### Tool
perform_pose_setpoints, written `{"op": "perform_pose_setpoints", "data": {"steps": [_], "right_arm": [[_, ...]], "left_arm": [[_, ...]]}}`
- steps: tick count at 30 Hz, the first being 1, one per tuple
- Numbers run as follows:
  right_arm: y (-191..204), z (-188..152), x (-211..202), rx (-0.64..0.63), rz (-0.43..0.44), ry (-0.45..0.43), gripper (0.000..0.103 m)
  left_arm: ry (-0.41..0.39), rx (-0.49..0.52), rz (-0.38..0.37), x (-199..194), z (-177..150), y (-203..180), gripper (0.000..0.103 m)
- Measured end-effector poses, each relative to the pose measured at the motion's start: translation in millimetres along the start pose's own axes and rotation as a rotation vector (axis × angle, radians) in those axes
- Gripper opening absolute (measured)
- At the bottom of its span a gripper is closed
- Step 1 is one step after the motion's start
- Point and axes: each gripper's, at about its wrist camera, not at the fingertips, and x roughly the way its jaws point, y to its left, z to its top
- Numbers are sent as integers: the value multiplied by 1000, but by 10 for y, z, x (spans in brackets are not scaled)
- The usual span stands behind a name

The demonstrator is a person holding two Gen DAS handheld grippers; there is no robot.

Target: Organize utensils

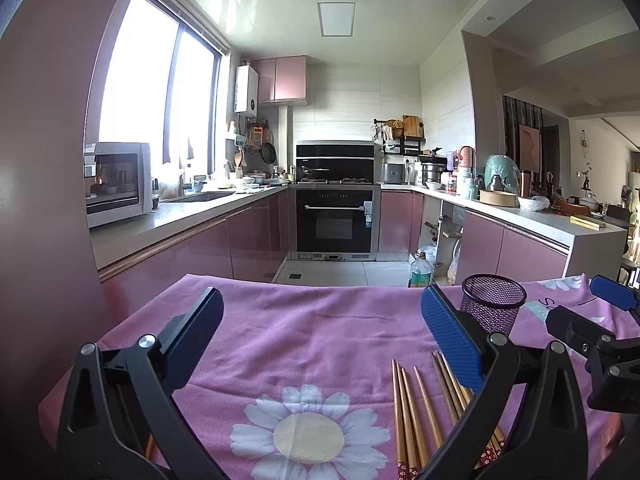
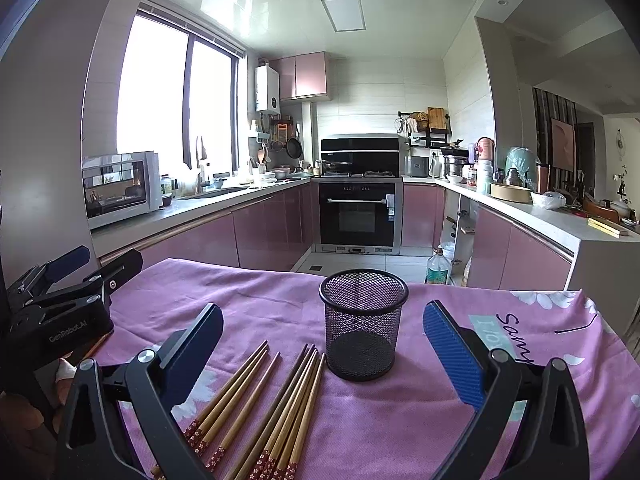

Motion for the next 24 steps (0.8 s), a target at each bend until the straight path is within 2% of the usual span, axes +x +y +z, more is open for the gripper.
{"op": "perform_pose_setpoints", "data": {"steps": [24], "right_arm": [[-12, 12, -13, 2, 5, -17, 97]], "left_arm": [[-24, -3, -16, -5, 7, -35, 97]]}}
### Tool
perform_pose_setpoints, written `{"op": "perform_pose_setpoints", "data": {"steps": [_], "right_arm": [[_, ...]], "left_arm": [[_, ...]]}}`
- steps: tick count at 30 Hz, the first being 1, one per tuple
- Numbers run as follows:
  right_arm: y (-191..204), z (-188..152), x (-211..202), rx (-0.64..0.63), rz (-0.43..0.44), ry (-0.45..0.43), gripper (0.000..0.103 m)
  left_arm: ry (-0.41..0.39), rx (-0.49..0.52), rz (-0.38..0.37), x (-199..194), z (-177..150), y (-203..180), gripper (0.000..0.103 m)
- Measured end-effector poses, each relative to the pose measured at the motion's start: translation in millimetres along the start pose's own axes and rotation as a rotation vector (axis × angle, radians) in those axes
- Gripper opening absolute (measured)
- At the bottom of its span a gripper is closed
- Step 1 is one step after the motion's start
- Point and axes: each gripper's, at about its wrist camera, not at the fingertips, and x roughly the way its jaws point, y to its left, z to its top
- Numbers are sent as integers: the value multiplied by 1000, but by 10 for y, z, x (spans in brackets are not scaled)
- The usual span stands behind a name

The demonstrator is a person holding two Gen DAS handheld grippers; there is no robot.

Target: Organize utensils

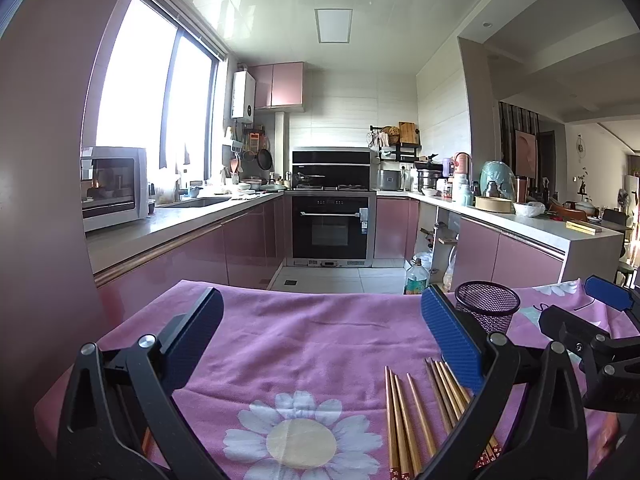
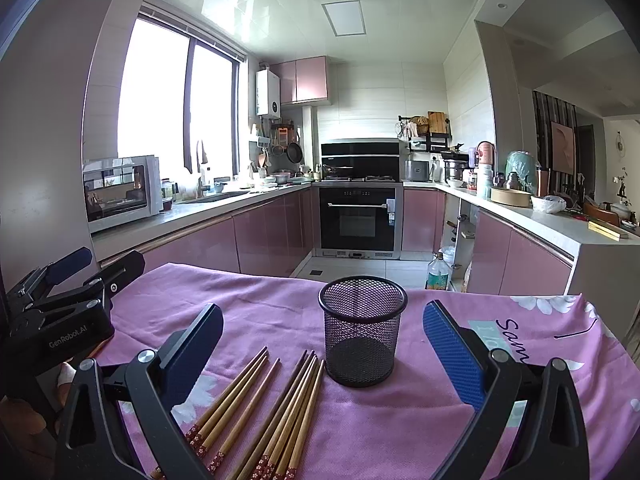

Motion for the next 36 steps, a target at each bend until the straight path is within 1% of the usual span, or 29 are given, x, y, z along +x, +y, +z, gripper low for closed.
{"op": "perform_pose_setpoints", "data": {"steps": [36], "right_arm": [[-35, 17, -12, 14, -11, 8, 97]], "left_arm": [[14, -2, -33, 3, -22, -42, 98]]}}
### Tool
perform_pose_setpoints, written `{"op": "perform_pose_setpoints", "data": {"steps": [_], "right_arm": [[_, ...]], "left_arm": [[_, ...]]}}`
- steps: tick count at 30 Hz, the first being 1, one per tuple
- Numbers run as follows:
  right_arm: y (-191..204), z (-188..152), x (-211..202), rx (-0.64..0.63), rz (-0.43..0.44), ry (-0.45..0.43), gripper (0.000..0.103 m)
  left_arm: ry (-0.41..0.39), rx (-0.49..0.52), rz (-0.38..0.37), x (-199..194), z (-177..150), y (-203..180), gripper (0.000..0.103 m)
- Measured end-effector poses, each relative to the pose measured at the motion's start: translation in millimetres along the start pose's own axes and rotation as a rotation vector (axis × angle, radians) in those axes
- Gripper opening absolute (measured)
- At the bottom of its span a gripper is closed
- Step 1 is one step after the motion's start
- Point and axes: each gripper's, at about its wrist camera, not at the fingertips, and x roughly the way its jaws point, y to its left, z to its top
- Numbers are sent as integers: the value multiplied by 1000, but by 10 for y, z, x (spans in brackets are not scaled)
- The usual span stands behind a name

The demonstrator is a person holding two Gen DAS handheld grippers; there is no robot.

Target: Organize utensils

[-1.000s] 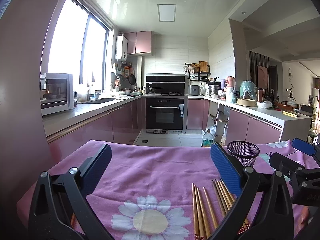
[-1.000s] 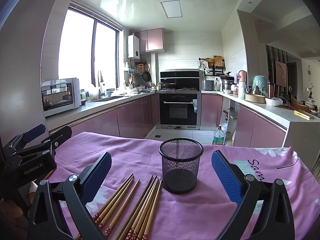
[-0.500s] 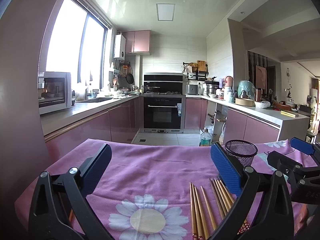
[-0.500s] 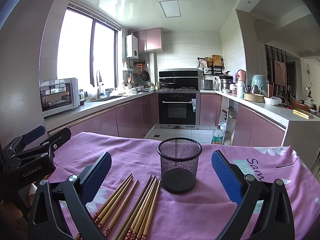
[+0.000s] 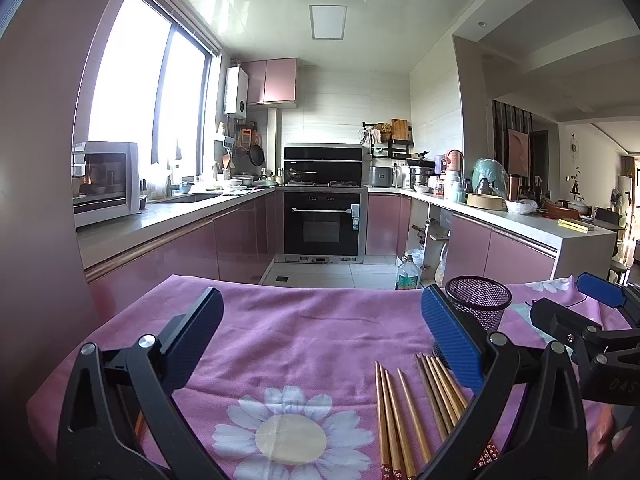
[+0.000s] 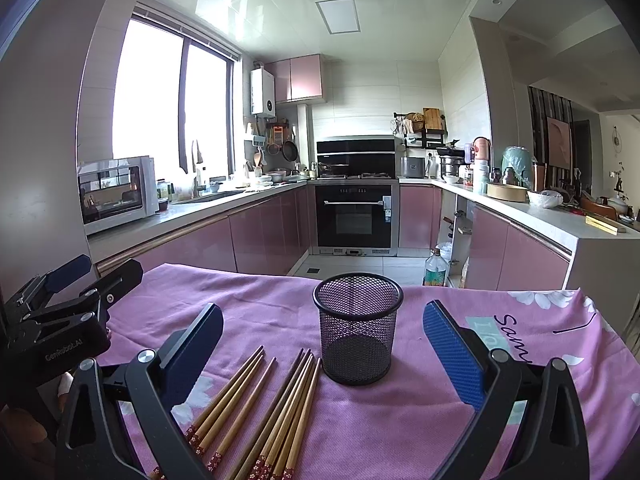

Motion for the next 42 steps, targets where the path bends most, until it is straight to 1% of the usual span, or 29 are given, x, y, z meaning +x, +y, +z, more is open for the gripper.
{"op": "perform_pose_setpoints", "data": {"steps": [29, 42], "right_arm": [[-7, -9, 14, 4, 1, -2, 97], [-2, -3, 44, 2, 4, 11, 97]], "left_arm": [[10, -2, -16, -6, -46, -26, 98], [47, 7, -32, 72, -75, -19, 98]]}}
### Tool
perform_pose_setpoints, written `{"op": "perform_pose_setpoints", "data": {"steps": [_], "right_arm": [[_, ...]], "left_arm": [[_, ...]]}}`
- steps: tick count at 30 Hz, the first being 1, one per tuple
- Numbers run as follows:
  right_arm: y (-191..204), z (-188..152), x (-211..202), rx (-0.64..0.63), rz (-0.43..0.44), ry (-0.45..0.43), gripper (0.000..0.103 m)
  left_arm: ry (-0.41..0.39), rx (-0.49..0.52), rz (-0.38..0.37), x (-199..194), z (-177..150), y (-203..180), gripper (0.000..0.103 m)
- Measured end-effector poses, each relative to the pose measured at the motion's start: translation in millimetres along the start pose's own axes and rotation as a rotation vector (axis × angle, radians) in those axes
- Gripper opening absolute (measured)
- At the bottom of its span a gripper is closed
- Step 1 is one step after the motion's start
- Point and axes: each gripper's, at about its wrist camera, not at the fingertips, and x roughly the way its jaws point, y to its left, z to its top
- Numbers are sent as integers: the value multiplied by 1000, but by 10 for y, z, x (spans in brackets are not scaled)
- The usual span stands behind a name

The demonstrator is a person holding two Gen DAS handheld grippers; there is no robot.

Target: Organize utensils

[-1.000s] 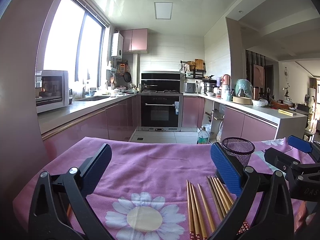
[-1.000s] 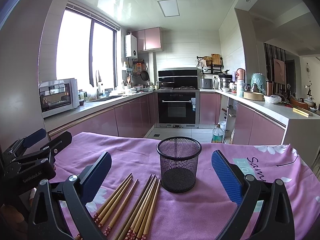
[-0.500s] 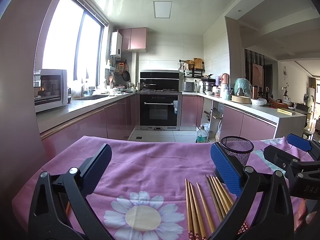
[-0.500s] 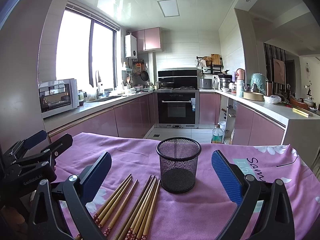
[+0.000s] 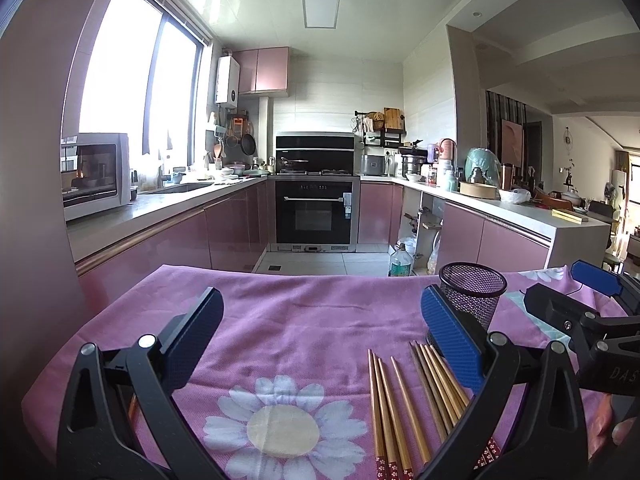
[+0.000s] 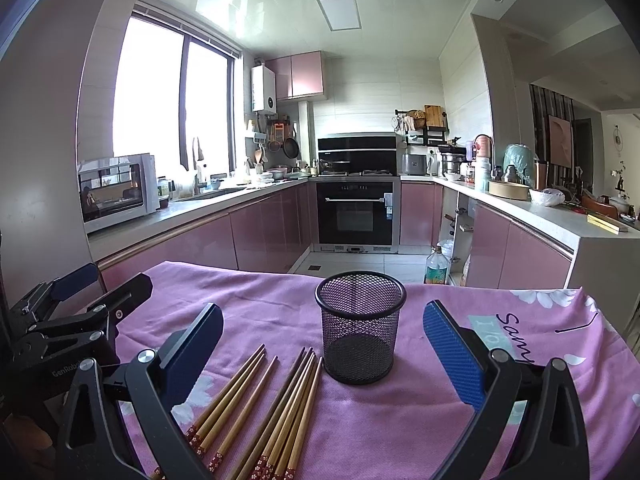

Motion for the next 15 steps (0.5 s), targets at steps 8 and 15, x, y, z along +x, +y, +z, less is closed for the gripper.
{"op": "perform_pose_setpoints", "data": {"steps": [8, 15], "right_arm": [[-12, -13, 32, 4, 9, 25, 97], [-63, -89, 145, 2, 27, 107, 97]], "left_arm": [[46, 15, -28, 95, -37, -23, 98], [181, 29, -49, 337, -144, 3, 98]]}}
